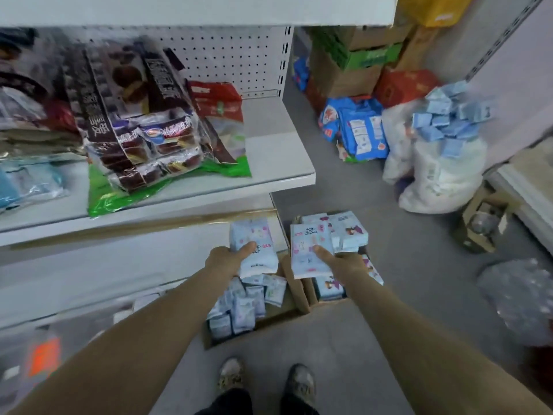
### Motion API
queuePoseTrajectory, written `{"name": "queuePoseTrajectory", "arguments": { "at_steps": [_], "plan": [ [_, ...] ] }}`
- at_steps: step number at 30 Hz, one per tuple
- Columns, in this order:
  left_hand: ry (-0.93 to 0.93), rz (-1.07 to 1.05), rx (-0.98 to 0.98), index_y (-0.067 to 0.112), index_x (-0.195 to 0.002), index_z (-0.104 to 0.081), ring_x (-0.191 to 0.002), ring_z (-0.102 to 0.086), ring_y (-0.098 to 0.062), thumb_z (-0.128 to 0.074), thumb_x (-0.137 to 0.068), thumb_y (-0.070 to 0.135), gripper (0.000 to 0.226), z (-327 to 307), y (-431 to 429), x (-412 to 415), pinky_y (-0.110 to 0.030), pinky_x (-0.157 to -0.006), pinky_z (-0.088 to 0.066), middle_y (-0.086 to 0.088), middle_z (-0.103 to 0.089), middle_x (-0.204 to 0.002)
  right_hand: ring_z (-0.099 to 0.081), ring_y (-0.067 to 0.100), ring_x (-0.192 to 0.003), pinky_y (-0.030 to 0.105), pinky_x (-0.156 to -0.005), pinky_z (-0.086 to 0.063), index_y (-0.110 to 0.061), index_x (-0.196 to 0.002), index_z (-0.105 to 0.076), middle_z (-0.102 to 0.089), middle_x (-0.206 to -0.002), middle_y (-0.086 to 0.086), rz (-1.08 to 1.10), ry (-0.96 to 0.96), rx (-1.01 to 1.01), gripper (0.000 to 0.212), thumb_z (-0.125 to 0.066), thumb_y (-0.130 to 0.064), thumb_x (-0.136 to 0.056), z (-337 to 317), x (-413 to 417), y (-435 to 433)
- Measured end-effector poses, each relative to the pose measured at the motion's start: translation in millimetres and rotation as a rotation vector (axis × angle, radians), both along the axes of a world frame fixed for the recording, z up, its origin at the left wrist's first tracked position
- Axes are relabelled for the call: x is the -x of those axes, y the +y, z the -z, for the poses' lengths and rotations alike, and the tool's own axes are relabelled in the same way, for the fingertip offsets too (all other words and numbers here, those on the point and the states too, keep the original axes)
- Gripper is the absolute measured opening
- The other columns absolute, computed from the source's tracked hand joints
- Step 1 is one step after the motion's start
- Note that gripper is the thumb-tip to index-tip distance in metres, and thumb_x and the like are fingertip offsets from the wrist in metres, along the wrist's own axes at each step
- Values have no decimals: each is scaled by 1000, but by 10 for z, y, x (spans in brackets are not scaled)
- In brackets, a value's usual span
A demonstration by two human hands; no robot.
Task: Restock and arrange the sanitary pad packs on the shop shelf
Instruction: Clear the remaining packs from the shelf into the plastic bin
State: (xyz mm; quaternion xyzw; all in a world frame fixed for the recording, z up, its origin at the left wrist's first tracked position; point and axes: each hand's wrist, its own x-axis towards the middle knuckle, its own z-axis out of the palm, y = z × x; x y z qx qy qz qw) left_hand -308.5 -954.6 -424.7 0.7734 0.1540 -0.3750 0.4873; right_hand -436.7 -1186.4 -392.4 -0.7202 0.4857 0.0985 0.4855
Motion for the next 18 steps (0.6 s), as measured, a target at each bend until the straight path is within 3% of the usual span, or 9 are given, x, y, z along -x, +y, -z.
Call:
{"name": "queuePoseTrajectory", "arguments": {
  "at_steps": [3,5,7,10,12,14,18],
  "plan": [
    [27,-42,-69,3,-97,-68,-78,-67,-29,-76,-72,68,69,362,16,52,-32,-68,-52,-9,-68,-83,-66,24,-98,42,-90,-57,-26,-110,-68,-72,-110,2,-85,48,-5,45,-75,-59,-81,377,-108,-109],
    [43,-98,-109,9,-100,-70,-86,-69,-30,-74,-69,72,70,661,28,124,-32,-71,-54,-8,-71,-91,-65,21,-96,36,-83,-54,-21,-116,-69,-71,-110,2,-128,66,-42,47,-75,-54,-84,646,-159,-156],
    [53,-188,-73,11,-103,-74,-86,-70,-26,-81,-69,63,63,1014,18,225,-33,-73,-55,-10,-75,-100,-66,20,-91,35,-79,-53,-20,-107,-71,-72,-103,2,-153,106,-92,41,-77,-53,-82,975,-170,-185],
    [113,-276,-90,13,-86,-72,-88,-72,-28,-87,-67,54,48,1586,-6,385,-44,-85,-59,-11,-74,-99,-72,26,-86,43,-84,-61,-13,-93,-75,-77,-92,9,-135,188,-140,68,-80,-71,-59,1590,-159,-227],
    [171,-312,-120,13,-88,-71,-90,-71,-28,-86,-64,59,54,1951,-30,472,-47,-89,-58,-10,-74,-99,-71,25,-86,42,-84,-60,-14,-93,-74,-76,-91,8,-127,248,-178,78,-77,-79,-51,2059,-141,-266],
    [223,-339,-147,10,-98,-70,-95,-70,-28,-83,-58,68,71,2306,-76,542,-47,-92,-57,-9,-73,-102,-69,24,-91,43,-87,-59,-16,-98,-71,-74,-98,6,-106,287,-218,71,-79,-75,-59,2457,-141,-276],
    [262,-382,-194,9,-110,-68,-103,-65,-28,-82,-69,62,69,2983,-149,647,-47,-96,-54,-8,-68,-109,-65,21,-90,35,-78,-54,-14,-101,-62,-68,-98,2,-91,319,-222,55,-81,-58,-74,3192,-146,-269]
  ]
}}
